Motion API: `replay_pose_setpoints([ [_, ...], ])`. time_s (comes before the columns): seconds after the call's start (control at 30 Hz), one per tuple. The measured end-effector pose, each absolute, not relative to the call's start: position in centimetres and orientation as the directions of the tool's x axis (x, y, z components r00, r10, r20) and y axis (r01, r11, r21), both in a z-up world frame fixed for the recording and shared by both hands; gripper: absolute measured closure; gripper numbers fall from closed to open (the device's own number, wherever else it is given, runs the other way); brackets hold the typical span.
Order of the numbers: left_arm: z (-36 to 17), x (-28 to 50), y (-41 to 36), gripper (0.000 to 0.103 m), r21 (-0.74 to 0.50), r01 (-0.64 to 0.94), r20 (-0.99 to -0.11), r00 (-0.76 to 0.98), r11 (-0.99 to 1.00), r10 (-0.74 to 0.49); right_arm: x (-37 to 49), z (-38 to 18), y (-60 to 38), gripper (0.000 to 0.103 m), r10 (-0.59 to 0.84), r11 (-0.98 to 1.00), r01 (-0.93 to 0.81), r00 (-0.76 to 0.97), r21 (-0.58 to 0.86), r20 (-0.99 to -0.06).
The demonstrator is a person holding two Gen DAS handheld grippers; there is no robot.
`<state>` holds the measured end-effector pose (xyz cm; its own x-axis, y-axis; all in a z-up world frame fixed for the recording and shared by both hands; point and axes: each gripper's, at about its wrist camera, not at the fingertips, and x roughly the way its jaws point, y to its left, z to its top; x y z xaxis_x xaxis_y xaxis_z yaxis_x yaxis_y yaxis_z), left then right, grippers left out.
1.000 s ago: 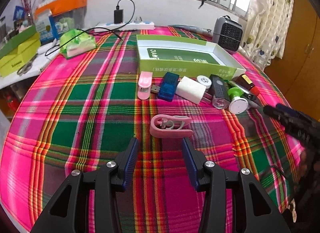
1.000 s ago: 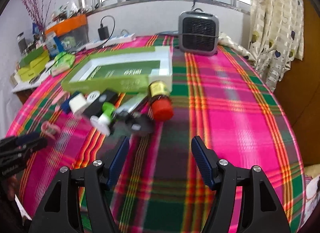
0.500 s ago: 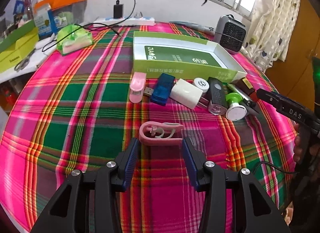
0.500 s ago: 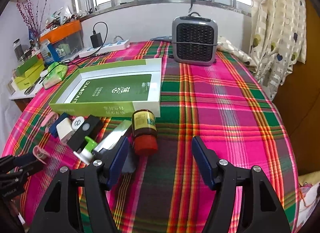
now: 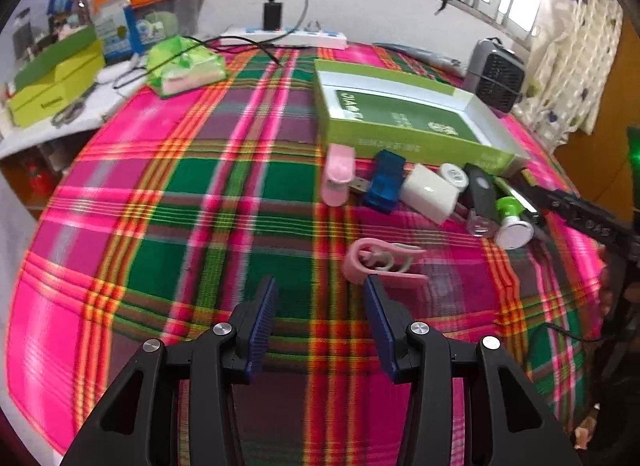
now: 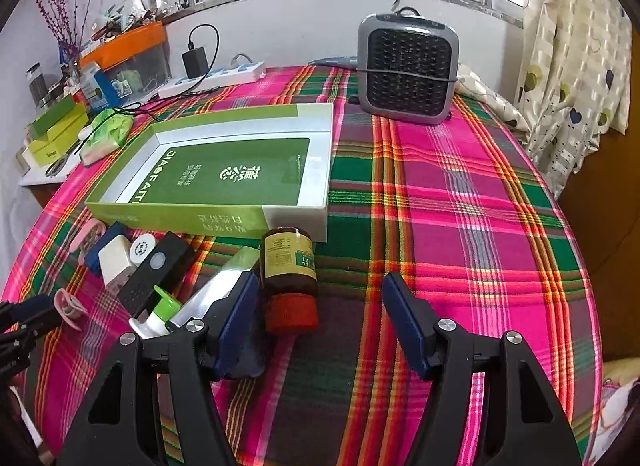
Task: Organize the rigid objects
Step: 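Close the right tool on the red-capped jar while the left tool nears the pink drive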
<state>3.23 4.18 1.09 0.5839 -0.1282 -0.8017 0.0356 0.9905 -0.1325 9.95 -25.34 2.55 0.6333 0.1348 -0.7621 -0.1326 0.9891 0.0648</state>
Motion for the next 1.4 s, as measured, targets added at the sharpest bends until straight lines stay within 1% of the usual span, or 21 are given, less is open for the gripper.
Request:
replay_pose_setpoints([
  [0.17,1.9,2.6,3.1,0.06,-0.169,0.091,-0.785,0.59,0.981,-0.19,10.6,2.3,-25.3,0.038,0.138,0.988,-0.143,0.617,0.063,-0.775],
  [0.37,2.5,2.4,1.5,0.06,-0.154,0.126,-0.788,0.582,0.98,-0.199,11.1,1.9,-25.2,0.038,0.13,0.988,-0.141,0.6,0.055,-0.789],
  [0.53,1.8,3.0,0.6,0.06,-0.126,0.122,-0.81,0.56,0.985,-0.173,11.1,1.9,-25.4,0.038,0.136,0.989,-0.134,0.604,0.068,-0.785],
  [0.9,1.6,3.4,1.8,0.06,-0.079,0.029,-0.82,0.566,0.996,-0.081,10.9,1.7,-24.8,0.039,0.15,0.985,-0.158,0.599,0.067,-0.787],
  [0.97,1.5,3.3,2.4,0.06,-0.064,0.018,-0.823,0.565,0.998,-0.063,10.9,1.7,-24.8,0.042,0.146,0.985,-0.159,0.601,0.062,-0.786],
  [1.03,1.3,3.4,2.9,0.06,-0.055,0.007,-0.827,0.561,0.998,-0.05,10.9,1.7,-24.8,0.051,0.147,0.985,-0.162,0.599,0.061,-0.787],
  [1.07,1.2,3.4,3.3,0.06,-0.056,-0.001,-0.829,0.558,0.998,-0.046,10.9,1.7,-24.8,0.053,0.146,0.985,-0.162,0.599,0.06,-0.787],
  [1.1,1.2,3.4,3.5,0.06,-0.066,-0.001,-0.827,0.56,0.998,-0.054,10.9,1.6,-24.8,0.057,0.146,0.985,-0.162,0.599,0.059,-0.787],
  [1.17,1.4,3.5,3.9,0.06,-0.101,0.02,-0.819,0.565,0.995,-0.094,10.9,1.7,-24.8,0.061,0.149,0.984,-0.165,0.601,0.061,-0.785],
  [1.2,1.4,3.5,3.8,0.06,-0.114,0.031,-0.815,0.568,0.993,-0.112,10.8,1.7,-24.9,0.066,0.15,0.984,-0.165,0.603,0.061,-0.784],
  [1.23,1.5,3.5,3.8,0.06,-0.134,0.05,-0.81,0.569,0.99,-0.139,10.8,1.8,-24.9,0.068,0.148,0.985,-0.164,0.606,0.059,-0.782],
  [1.4,1.4,3.8,3.6,0.06,-0.237,0.091,-0.795,0.554,0.967,-0.247,10.5,2.1,-25.0,0.068,0.14,0.986,-0.159,0.622,0.05,-0.771],
])
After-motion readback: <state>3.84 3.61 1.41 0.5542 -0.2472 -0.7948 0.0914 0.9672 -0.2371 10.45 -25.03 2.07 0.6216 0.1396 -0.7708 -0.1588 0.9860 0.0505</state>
